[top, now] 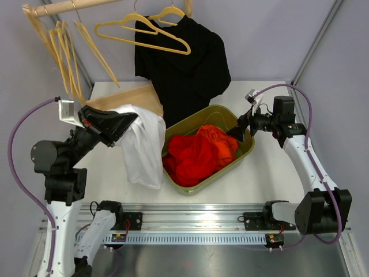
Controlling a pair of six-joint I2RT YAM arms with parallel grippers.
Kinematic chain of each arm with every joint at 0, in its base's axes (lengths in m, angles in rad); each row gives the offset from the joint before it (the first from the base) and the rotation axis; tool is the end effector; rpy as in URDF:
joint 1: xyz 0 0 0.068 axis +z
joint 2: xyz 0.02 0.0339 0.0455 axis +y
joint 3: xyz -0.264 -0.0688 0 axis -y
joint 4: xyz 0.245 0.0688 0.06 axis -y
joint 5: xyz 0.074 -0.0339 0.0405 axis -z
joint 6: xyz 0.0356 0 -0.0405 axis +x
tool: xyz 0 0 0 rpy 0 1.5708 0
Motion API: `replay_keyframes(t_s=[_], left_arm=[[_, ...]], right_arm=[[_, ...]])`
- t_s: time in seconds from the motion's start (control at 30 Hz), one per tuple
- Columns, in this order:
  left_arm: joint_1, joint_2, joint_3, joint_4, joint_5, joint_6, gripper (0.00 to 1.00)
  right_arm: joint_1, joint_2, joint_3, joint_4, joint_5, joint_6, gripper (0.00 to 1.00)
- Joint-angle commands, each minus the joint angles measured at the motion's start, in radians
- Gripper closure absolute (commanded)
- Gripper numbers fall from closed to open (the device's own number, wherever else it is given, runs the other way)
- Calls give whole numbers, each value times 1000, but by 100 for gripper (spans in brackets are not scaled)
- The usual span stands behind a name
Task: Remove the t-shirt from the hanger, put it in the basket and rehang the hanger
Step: Place the tshirt into the basket
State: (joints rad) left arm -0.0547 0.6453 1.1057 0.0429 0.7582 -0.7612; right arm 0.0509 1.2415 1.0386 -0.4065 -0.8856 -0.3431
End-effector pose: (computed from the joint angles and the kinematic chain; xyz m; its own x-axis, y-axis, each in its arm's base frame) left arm 0.0879 -0.0293 0.4830 -0.0936 -0.4965 -0.8630 0.7964 0.4829 -0.3641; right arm 0.2641 0.0411 0.3175 -0.3142 -0.2292 -0.9213 -0.8198 0.5550 0.1415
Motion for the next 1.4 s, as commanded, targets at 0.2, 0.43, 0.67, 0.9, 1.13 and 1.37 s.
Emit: replay_keyframes(t_s=[0.2, 0.43, 0.67, 0.9, 1.13, 1.37], left_arm=[[-580, 160, 138, -153, -333, 327, 100], [-852, 350, 217, -204, -464, 465, 100], [-861, 369, 171, -115, -461, 430, 100], [-881, 433, 296, -126, -476, 465, 100], [-881, 603, 623, -170, -595, 606, 100], [-827, 714, 689, -83, -631, 636, 100]], right_arm=[[-9, -7, -8, 48, -9, 1, 1], [-23, -10, -9, 46, -6, 0, 1], [-33, -10, -11, 43, -7, -5, 1], [-34, -8, -11, 44, -10, -4, 1], [-43, -16, -12, 46, -4, -2, 1], [-77, -20, -11, 46, -6, 6, 1]])
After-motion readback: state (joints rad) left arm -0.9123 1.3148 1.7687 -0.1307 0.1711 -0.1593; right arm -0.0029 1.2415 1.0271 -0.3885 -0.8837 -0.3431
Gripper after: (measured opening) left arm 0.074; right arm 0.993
